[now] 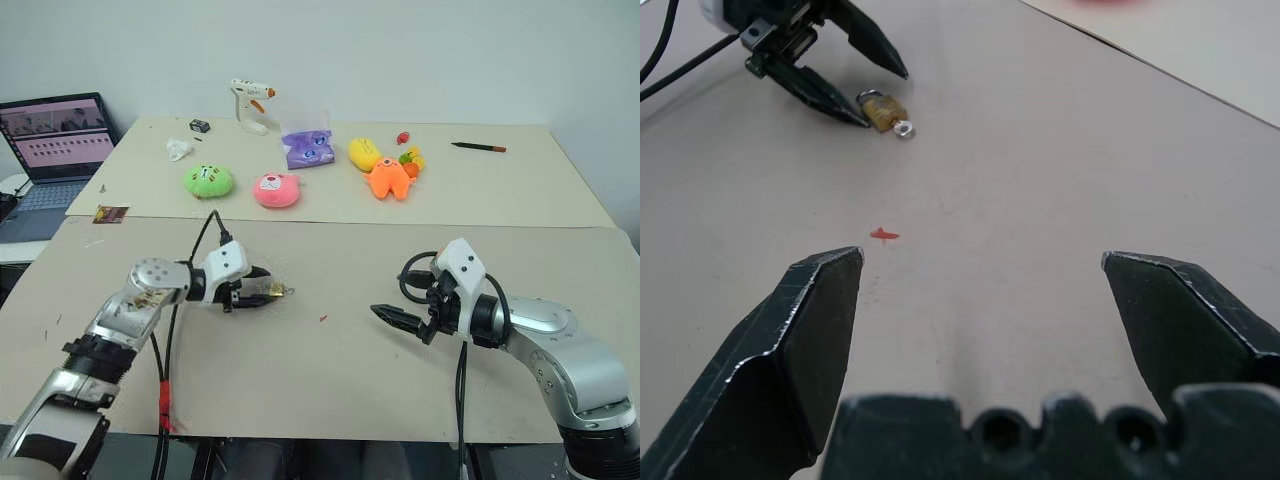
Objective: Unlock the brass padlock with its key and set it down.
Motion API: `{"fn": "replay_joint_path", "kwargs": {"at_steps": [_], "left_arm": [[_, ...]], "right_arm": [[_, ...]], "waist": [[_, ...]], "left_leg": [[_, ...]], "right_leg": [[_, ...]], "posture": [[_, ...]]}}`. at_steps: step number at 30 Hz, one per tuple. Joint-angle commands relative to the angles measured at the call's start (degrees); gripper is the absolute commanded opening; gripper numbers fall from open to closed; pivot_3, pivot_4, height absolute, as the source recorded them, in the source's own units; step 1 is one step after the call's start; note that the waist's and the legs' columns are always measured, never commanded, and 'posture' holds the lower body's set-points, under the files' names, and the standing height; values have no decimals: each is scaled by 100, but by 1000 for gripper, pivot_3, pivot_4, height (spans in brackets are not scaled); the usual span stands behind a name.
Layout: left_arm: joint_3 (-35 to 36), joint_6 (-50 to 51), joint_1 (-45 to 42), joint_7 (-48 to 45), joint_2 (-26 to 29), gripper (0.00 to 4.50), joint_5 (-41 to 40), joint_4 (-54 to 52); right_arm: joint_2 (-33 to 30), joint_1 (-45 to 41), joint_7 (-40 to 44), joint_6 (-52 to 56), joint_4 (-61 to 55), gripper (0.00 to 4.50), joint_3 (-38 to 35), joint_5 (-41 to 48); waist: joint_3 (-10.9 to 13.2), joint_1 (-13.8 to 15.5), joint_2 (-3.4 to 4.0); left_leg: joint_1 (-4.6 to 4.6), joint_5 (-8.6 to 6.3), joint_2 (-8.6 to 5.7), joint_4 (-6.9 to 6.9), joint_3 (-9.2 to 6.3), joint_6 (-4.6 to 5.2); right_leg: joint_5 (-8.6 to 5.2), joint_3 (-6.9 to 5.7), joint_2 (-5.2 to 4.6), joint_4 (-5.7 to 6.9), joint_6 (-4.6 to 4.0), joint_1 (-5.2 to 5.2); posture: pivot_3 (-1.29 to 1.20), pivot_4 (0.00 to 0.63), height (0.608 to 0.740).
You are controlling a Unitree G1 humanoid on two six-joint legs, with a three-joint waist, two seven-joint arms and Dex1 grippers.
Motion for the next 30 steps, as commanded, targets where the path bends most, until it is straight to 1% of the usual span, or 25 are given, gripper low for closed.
{"fn": "replay_joint_path", "kwargs": {"at_steps": [1, 4, 8, 18, 23, 25, 26, 28, 29, 30], "left_arm": [[-49, -535, -409, -114, -242, 2885, 126, 640], [-70, -833, -651, -192, -416, 2885, 222, 1115], [-48, -1065, -803, -399, -582, 2885, 222, 1462], [0, -1174, -954, -482, -754, 2885, 324, 1857], [36, -1161, -948, -505, -799, 2885, 309, 1893], [51, -1164, -925, -528, -828, 2355, 296, 1884], [56, -1166, -915, -539, -836, 2291, 295, 1878], [67, -1166, -900, -569, -851, 1368, 293, 1868], [76, -1160, -890, -605, -863, 1019, 277, 1857], [86, -1137, -872, -637, -877, 772, 253, 1826]], "right_arm": [[-51, -132, 56, -175, -33, 4500, -82, -14], [-65, -134, 73, -177, -28, 4500, -93, -32], [-74, -65, 53, -139, -106, 4500, -153, -17], [-77, 34, -4, -108, -188, 4500, -221, 0], [-76, 35, -24, -109, -194, 4500, -230, -6], [-78, 27, -23, -113, -188, 4500, -228, -9], [-80, 23, -22, -114, -185, 4500, -228, -11], [-84, 13, -20, -117, -176, 4500, -230, -13], [-87, 11, -18, -120, -173, 4500, -230, -16], [-90, 10, -17, -121, -170, 4500, -232, -19]], "waist": [[0, 0, 0], [0, 5, 0], [0, 3, 0], [0, 13, 0], [0, 16, -1], [0, 18, -1], [0, 18, -1], [0, 11, -1], [0, 5, -1], [0, 3, -1]], "left_leg": [[0, 0, 0, 0, 0, 0], [-9, 3, -1, 3, 0, -5], [-12, 2, -2, 6, 0, -4], [-10, -1, -3, 9, 0, 3], [-9, -2, -3, 11, 0, 4], [-10, -3, -3, 12, 0, 5], [-10, -3, -3, 13, 0, 5], [-12, -2, -3, 15, 0, 5], [-12, -2, -3, 15, 0, 5], [-11, -2, -3, 15, 0, 5]], "right_leg": [[0, 0, 0, 0, 0, 0], [0, -2, 0, 0, 0, -4], [1, -3, -2, 0, 0, -4], [1, -3, -2, 3, 0, -2], [1, -3, -2, 4, 0, -1], [1, -3, -2, 4, 1, 0], [1, -3, -2, 4, 1, 0], [1, -3, -2, 4, 1, -1], [1, -3, -2, 4, 1, -1], [1, -3, -2, 4, 1, -1]], "posture": [[0, 150, 740], [0, 150, 740], [0, 150, 740], [0, 150, 740], [0, 150, 740], [0, 150, 740], [0, 150, 740], [0, 150, 740], [0, 150, 740], [0, 150, 740]]}}
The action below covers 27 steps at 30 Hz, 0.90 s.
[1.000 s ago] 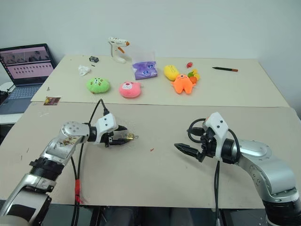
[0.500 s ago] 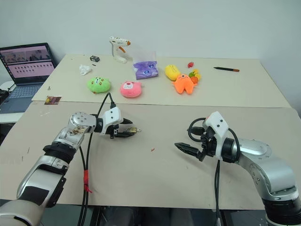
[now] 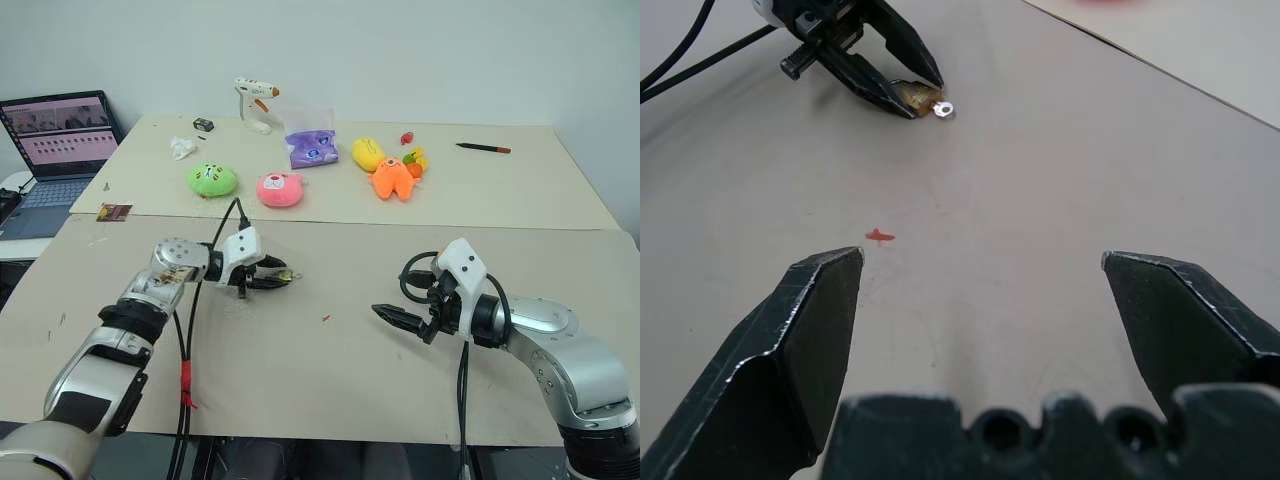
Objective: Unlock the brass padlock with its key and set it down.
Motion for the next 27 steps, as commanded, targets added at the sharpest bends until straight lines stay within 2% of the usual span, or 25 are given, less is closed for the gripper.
{"fn": "replay_joint_path", "kwargs": {"at_steps": [1, 8, 10, 12, 16, 20, 23, 27], "left_arm": [[48, 40, 34, -105, -34, 795, -48, -92], [262, 285, 251, -56, -186, 796, -356, -684], [479, 125, 362, 297, -287, 796, -446, -1045], [639, -776, 735, 697, -296, 796, -402, -1703], [793, -1476, 1542, 921, -296, 796, -656, -2949], [897, -3792, 2415, 1751, 162, 796, 663, -3815], [1135, -4345, 2599, 2620, 285, 796, 1644, -3897], [1384, -4605, 2956, 3551, 291, 796, 2523, -4269]], "right_arm": [[-89, -58, -10, -116, -156, 4500, -184, 15], [-74, -65, -11, -79, -158, 4500, -148, 48], [-46, -78, -21, 1, -147, 4500, -176, 135], [10, -130, -82, 169, 10, 4500, -292, 296], [111, -330, -159, 290, 233, 4500, -479, 557], [365, -776, -248, 894, 507, 4500, -580, 1286], [483, -914, -380, 1450, 522, 4500, -449, 1708], [500, -954, -252, 1739, 338, 4500, -227, 2056]], "waist": [[0, -3, 0], [0, -6, 0], [0, -1, 0], [1, -3, -2], [1, -29, -1], [0, -33, 0], [0, 27, 0], [0, 72, 1]], "left_leg": [[0, 0, 0, 0, 0, 0], [0, -1, 0, 0, 0, 1], [-4, 0, 0, 1, 0, 0], [-9, 3, 2, 4, 0, -5], [-10, 12, 4, -2, 0, -23], [2, 5, 7, -18, 1, -12], [8, 5, 8, -26, 1, -10], [5, 2, 6, -25, 1, -4]], "right_leg": [[0, 0, 0, 0, 0, 0], [0, 1, 0, 0, 0, -1], [0, 1, 0, 0, 0, -3], [0, 1, 0, -1, 0, -7], [2, 12, -4, -4, -3, -14], [6, 15, -3, -9, -10, -10], [8, 15, -4, -12, -14, -7], [8, 9, -4, -11, -14, -6]], "posture": [[0, 150, 740], [0, 150, 740], [0, 150, 740], [0, 150, 740], [0, 150, 740], [0, 150, 740], [0, 150, 740], [0, 150, 740]]}}
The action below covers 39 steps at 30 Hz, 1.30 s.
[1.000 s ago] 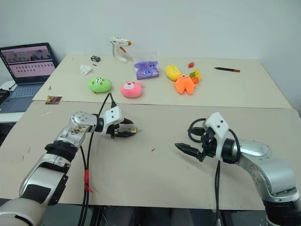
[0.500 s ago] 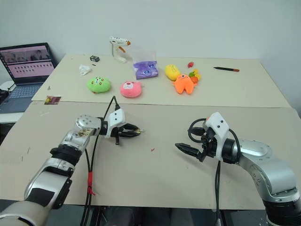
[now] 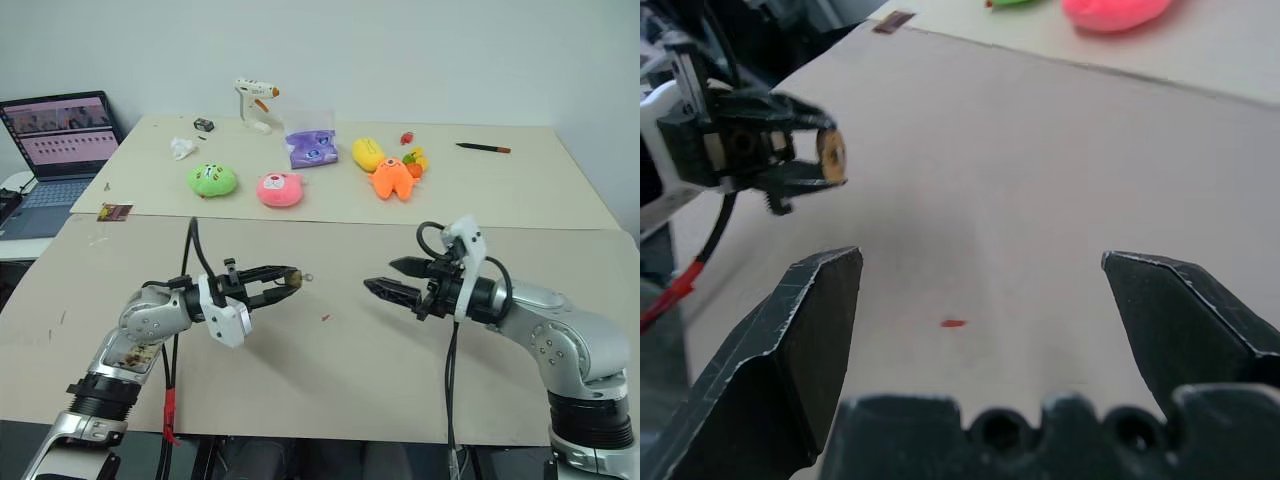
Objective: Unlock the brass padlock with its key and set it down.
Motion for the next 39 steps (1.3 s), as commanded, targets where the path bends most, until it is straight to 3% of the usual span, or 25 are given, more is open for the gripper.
{"fn": "replay_joint_path", "kwargs": {"at_steps": [1, 10, 30, 39], "left_arm": [[288, -302, 296, 922, -35, 796, 760, -634], [256, -930, 901, 1961, 31, 796, 1703, -1409], [-344, -152, 654, 1879, 268, 796, 1507, -1719], [-447, 62, 611, 1874, 301, 796, 1446, -1787]], "right_arm": [[-42, -56, 213, 194, -322, 4500, 147, 393], [15, -147, 545, 71, -369, 4500, 762, 345], [460, -870, 82, -92, -313, 4500, 834, 247], [471, -776, 96, -56, -375, 1539, 846, 287]], "waist": [[0, -2, 0], [0, -6, 1], [0, -77, 1], [0, -79, 1]], "left_leg": [[-1, -1, -1, 0, 0, 2], [3, -2, -1, 0, 1, 2], [7, 0, 0, -1, 1, -1], [5, 0, 0, -1, 1, -1]], "right_leg": [[0, -1, 0, 0, 1, -2], [0, -7, 0, -2, 2, 3], [0, -12, 4, 6, 2, 0], [0, -12, 4, 6, 2, -2]], "posture": [[0, 150, 740], [0, 150, 740], [0, 150, 740], [0, 150, 740]]}}
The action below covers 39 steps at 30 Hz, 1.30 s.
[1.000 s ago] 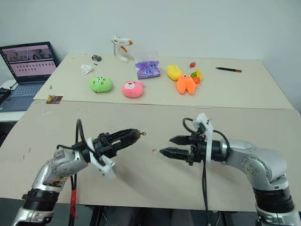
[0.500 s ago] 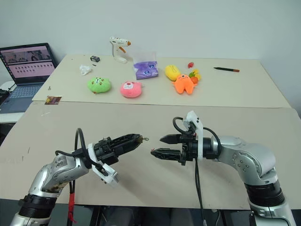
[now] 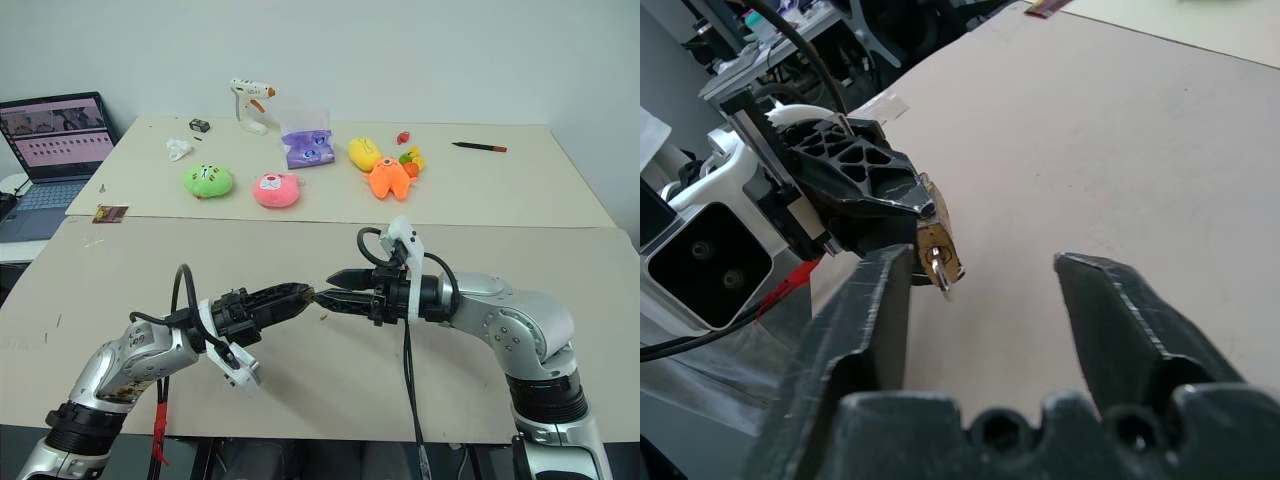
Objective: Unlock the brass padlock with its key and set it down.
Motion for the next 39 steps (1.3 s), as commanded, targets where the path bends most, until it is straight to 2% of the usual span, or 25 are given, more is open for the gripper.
{"fn": "replay_joint_path", "kwargs": {"at_steps": [1, 14, 18, 32, 35, 37, 39], "left_arm": [[-1, 55, -52, 81, 54, 796, -151, -236], [-6, 30, -6, 243, 128, 796, -125, -152], [-9, 3, -20, 300, 159, 796, -128, -60], [-64, 33, -188, 344, 222, 796, -253, 230], [-88, 37, -241, 338, 217, 796, -302, 330], [-93, 21, -266, 350, 225, 796, -317, 387], [-93, 0, -289, 364, 237, 796, -328, 443]], "right_arm": [[-26, 50, 49, -100, -173, 1201, -98, 77], [-90, 136, 139, -69, -177, 1201, -104, 132], [-77, 127, 120, -53, -198, 227, -141, 186], [-97, 46, 52, -31, -240, 227, -168, 339], [-99, 34, 34, -72, -259, 885, -165, 303], [-82, 2, -7, -77, -269, 1573, -162, 293], [-67, -28, -36, -70, -276, 1573, -156, 301]], "waist": [[0, 0, 0], [0, 2, 0], [0, 0, 0], [0, 0, 0], [0, 1, 0], [0, 1, 0], [0, 2, 0]], "left_leg": [[0, 0, 0, 0, 0, 0], [1, 0, 0, -1, 0, 0], [0, 0, 0, -1, 0, 0], [1, 0, 0, -2, 0, 0], [0, 0, 0, -2, 0, 0], [0, 0, 0, -2, 0, 0], [-1, 0, 0, -2, 0, 0]], "right_leg": [[0, 0, 0, 0, 0, -1], [0, 0, 0, 0, 0, 0], [0, 0, 0, -1, 0, -1], [0, 0, 0, 0, 0, 0], [0, 0, 0, 0, 0, -1], [0, 0, 0, -1, 0, -1], [0, 0, 0, -1, 0, -1]], "posture": [[0, 150, 740], [0, 150, 740], [0, 150, 740], [0, 150, 740], [0, 150, 740], [0, 150, 740], [0, 150, 740]]}}
